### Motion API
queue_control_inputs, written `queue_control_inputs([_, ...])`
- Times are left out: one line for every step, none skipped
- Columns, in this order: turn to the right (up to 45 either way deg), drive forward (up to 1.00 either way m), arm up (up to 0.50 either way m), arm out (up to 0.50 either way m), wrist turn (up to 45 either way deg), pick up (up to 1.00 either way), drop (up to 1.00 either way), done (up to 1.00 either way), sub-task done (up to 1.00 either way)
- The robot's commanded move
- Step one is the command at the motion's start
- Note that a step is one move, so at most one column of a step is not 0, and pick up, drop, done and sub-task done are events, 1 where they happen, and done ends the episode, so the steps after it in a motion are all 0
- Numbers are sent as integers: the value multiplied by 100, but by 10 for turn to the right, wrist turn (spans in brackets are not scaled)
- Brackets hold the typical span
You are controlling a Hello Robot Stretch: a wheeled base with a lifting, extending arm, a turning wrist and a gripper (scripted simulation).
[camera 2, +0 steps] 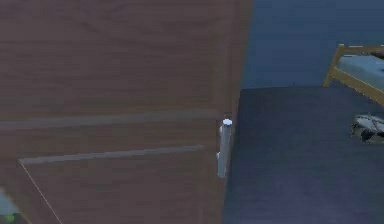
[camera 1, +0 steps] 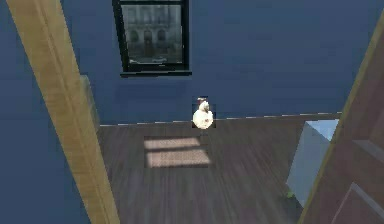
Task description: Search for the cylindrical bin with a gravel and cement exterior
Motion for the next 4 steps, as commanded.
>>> queue_control_inputs([300,0,0,0,0,0,0,0,0])
queue_control_inputs([0,5,0,0,0,0,0,0,0])
queue_control_inputs([-90,0,0,0,0,0,0,0,0])
queue_control_inputs([-30,0,0,0,0,0,0,0,0])
